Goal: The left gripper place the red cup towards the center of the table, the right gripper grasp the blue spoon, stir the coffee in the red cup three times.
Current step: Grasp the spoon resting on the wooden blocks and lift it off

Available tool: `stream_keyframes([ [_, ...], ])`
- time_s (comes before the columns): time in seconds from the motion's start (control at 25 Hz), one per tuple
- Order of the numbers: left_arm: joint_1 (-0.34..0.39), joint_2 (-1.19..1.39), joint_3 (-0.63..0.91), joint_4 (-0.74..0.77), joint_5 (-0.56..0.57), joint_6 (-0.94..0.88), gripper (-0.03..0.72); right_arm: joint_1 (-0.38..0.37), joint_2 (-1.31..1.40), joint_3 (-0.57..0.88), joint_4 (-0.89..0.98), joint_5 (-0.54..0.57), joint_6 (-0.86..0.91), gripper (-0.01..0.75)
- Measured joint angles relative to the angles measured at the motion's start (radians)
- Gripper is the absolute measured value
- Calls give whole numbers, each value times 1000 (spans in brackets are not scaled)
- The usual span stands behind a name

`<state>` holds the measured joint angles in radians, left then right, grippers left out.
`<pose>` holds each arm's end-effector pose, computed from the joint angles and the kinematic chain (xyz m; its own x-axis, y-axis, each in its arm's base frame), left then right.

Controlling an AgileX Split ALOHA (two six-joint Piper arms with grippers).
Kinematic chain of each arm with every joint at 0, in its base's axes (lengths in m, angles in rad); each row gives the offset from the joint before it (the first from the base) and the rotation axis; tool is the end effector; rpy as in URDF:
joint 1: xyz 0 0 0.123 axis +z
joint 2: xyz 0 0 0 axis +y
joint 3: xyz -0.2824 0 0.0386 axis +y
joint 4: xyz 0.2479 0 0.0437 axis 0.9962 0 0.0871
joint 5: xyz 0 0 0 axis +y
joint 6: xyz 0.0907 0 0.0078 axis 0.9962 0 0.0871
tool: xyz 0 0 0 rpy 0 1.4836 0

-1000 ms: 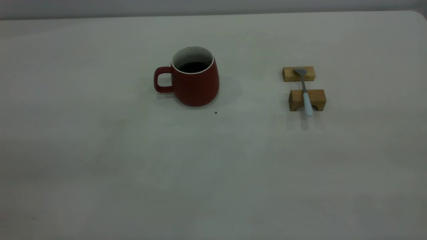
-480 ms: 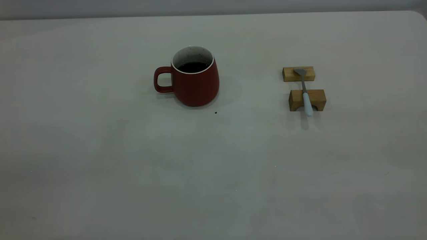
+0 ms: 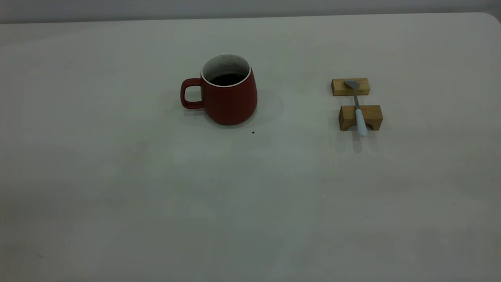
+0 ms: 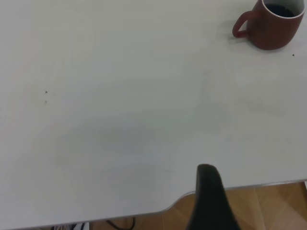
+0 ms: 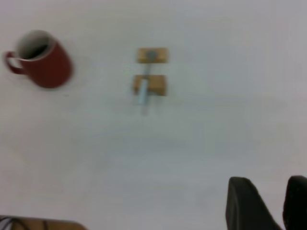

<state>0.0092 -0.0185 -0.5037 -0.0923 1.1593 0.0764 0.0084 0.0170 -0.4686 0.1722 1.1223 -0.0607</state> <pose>-0.0126 -0.0078 0.2705 -0.5184 0.0345 -0.8545 0.0834 0.9965 -0.0104 -0.0026 0.0140 0.2647 -0.5480 0.0098 -0.8364 -0.1297 0.9868 0.0965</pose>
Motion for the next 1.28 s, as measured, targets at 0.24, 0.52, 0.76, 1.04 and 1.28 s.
stream_keyframes([
  [0.24,0,0,0,0,0,0,560,0,0,0,20,-2,-20,238],
  [0.52,0,0,0,0,0,0,560,0,26,0,28,-3,-23,297],
  [0.76,0,0,0,0,0,-2,560,0,225,-5,47,-35,-76,527],
  [1.04,0,0,0,0,-1,-2,560,0,621,-15,175,-311,-260,582],
  [1.28,0,0,0,0,-1,-2,560,0,1074,-99,458,-432,-494,582],
])
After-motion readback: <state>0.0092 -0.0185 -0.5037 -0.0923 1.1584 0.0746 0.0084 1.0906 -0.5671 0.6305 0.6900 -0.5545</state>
